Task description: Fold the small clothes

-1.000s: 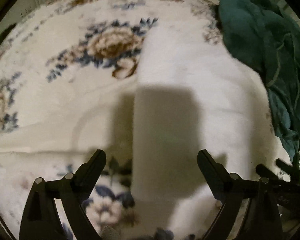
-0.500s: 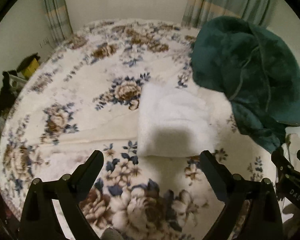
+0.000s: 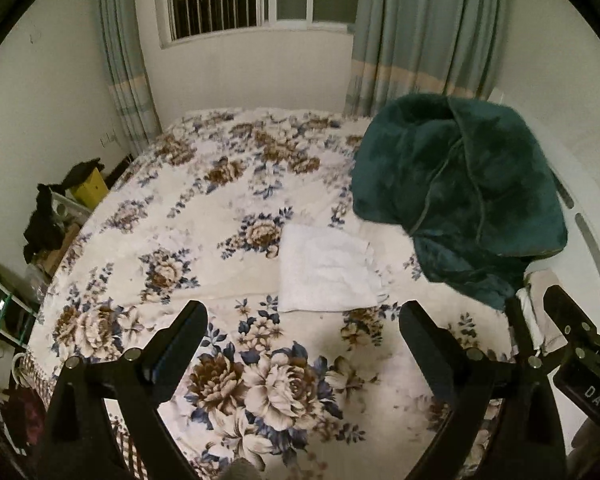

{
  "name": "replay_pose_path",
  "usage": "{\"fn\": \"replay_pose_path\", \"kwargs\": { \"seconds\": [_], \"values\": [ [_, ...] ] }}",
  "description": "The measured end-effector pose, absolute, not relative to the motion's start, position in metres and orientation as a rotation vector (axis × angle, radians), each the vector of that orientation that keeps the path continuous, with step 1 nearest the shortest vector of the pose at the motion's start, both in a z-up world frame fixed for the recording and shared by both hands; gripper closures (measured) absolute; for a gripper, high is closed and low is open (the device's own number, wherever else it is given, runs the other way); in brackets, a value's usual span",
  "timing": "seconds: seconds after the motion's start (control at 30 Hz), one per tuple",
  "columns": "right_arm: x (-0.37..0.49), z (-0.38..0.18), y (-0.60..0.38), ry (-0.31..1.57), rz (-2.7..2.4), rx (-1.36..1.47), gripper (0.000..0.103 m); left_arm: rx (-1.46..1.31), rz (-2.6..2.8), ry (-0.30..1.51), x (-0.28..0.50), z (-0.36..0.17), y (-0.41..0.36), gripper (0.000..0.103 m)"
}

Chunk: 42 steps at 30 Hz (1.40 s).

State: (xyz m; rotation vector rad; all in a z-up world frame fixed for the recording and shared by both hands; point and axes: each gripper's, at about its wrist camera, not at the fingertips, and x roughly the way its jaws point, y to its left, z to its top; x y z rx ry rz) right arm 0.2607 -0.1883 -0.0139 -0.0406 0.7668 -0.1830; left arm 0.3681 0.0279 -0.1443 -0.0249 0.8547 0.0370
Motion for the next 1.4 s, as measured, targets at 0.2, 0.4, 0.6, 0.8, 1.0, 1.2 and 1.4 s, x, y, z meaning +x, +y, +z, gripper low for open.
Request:
{"fn": "replay_pose_path", "kwargs": {
  "seconds": [0.2,0.4,0.6,0.8,1.0,1.2,1.4],
  "values": [
    [0.204,0.047,-0.191,0.693,-0.163,-0.030,0.000,-0.039,0.029,0.809,0.330,-0.104,0.023,0.005],
    [0.161,0.084,-0.193,0.651,-0.143,-0.023,0.000,-0.034,0.029,0.787,0.302,-0.082,0.019,0.005],
    [0.137,0.095,-0.200,0.650,-0.130,-0.019,0.000,-0.021,0.030,0.767,0.285,-0.072,0.014,0.005],
    [0.128,0.098,-0.203,0.644,-0.131,-0.020,0.000,-0.020,0.033,0.757,0.278,-0.069,0.012,0.005],
    [0.120,0.102,-0.209,0.636,-0.115,-0.028,0.000,-0.037,0.022,0.753,0.274,-0.060,0.010,0.004],
    [0.126,0.108,-0.215,0.635,-0.102,-0.025,0.000,-0.028,0.031,0.747,0.272,-0.051,0.006,0.000],
    [0.130,0.107,-0.218,0.632,-0.097,-0.028,0.000,-0.022,0.048,0.739,0.271,-0.051,0.003,0.000]
  ]
}}
